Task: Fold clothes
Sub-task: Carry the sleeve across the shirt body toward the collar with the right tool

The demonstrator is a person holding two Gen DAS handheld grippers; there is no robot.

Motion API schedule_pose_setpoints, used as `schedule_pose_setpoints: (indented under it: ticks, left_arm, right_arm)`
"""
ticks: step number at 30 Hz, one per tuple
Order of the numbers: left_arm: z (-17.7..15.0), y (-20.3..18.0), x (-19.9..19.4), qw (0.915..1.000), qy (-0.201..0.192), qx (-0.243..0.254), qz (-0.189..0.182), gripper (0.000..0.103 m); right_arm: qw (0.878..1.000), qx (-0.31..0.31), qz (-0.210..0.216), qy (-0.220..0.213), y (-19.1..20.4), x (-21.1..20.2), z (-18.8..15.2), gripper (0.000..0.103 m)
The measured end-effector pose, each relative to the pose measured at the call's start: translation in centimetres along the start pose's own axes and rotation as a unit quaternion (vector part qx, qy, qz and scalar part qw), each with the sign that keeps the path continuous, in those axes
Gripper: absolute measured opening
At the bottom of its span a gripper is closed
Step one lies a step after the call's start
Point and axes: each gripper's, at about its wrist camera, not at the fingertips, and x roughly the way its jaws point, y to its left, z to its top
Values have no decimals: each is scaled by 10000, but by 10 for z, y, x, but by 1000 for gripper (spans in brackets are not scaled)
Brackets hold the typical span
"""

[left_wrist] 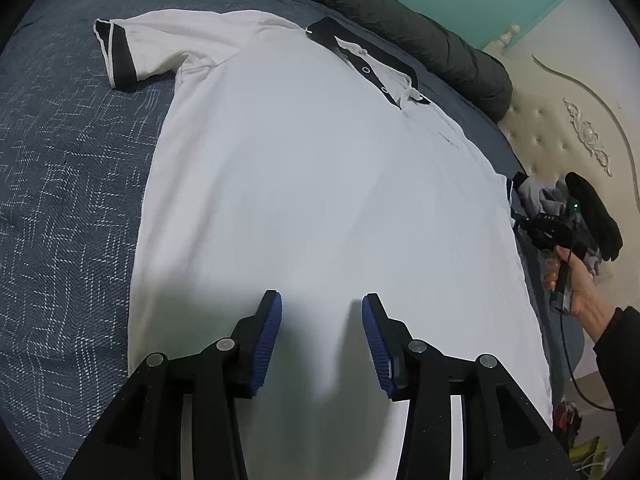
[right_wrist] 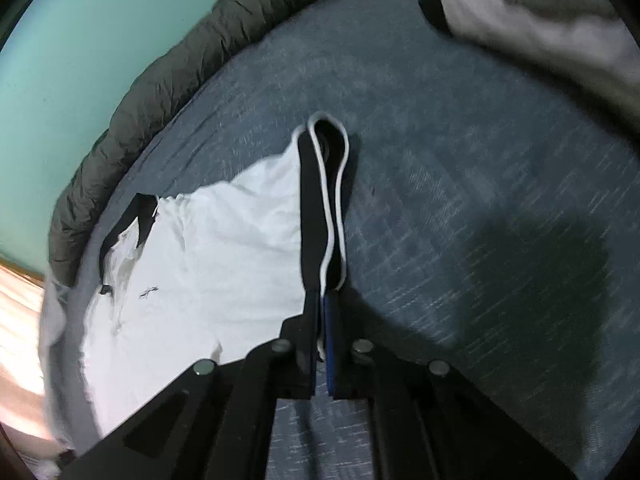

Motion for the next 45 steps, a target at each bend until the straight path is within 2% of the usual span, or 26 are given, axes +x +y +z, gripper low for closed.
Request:
schedule_pose_setpoints:
  ticks: [5, 7, 8, 9, 11, 18, 28, 29, 31, 33, 35, 41, 45]
  left_arm:
    - [0, -1, 2, 10000, 0, 33, -9, 48]
    - [0, 0, 2, 10000, -1, 32, -30, 49]
    - [0, 0, 2, 10000, 0, 29, -42, 49]
    - [0, 0, 2, 10000, 1, 29, -49, 50]
    - [0, 0, 2, 10000, 5, 37, -53, 50]
    - [0, -4, 3, 10000, 25, 80, -53, 56]
    - [0, -6, 4, 9999, 43, 152, -32, 59]
    - [0, -6, 4, 9999, 43, 149, -36, 59]
    - [0, -6, 4, 9999, 42, 143, -43, 59]
    - [0, -6, 4, 9999, 44, 140, -46, 59]
    - [1, -6, 5, 9999, 50, 153, -37, 59]
    - [0, -7, 5, 9998, 50, 162, -45, 60]
    - [0, -6, 3, 9998, 62, 153, -64, 60]
  right_arm:
    - [9998, 123, 156, -60, -2, -4, 3, 6]
    - [9997, -19, 160, -203, 3, -11, 7, 22]
    - [9995, -75, 153, -268, 6, -14, 10, 45]
    - [9994, -38, 182, -302, 5, -15, 12, 57]
    - [9990, 19, 252, -371, 5, -16, 19, 57]
    - [9986, -145, -1, -512, 12, -4, 48, 57]
    - [9963, -382, -176, -747, 8, 11, 70, 57]
    - [9960, -412, -196, -766, 8, 13, 71, 53]
    - [9957, -476, -219, -759, 12, 19, 73, 37]
    - [9950, -611, -356, -712, 14, 25, 74, 15]
    - [9938, -721, -397, -749, 17, 25, 72, 7]
    - [9868, -863, -219, -1351, 30, -6, 70, 3]
    - [9856, -836, -213, -1456, 33, -21, 72, 3]
